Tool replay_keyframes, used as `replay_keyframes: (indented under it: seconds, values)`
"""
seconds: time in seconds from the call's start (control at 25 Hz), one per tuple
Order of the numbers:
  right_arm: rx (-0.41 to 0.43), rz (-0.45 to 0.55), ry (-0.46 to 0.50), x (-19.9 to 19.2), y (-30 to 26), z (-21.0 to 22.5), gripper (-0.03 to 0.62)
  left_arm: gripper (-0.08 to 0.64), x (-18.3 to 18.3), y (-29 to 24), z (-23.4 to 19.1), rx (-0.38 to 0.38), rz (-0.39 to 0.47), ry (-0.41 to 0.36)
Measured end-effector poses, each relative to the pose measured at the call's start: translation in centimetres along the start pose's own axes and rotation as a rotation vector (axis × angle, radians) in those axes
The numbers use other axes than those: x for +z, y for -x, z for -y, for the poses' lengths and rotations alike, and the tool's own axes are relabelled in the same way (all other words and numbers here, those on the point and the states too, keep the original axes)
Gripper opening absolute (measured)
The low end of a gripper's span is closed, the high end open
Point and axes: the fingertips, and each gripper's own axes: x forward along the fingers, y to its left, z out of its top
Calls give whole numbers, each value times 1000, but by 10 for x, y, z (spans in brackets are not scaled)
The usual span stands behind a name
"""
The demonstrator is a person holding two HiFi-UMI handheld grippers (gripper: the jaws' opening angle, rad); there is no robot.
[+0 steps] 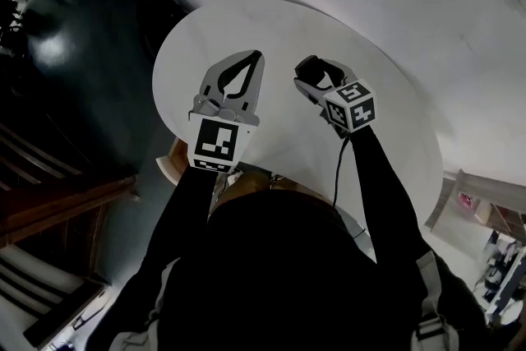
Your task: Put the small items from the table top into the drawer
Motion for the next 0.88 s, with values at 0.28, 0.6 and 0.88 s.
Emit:
replay_keyframes:
  seconds: [0.28, 0.6, 0.88]
  values:
    - [-87, 411, -14, 77, 71, -40, 339, 15, 18, 3, 3, -16, 47, -13]
    - [-35, 566, 28, 104, 92, -78, 339, 15, 20, 17, 0, -2, 56, -18]
    - [121, 544, 96, 125, 49, -143, 339, 15, 4, 67, -35, 65, 23, -52]
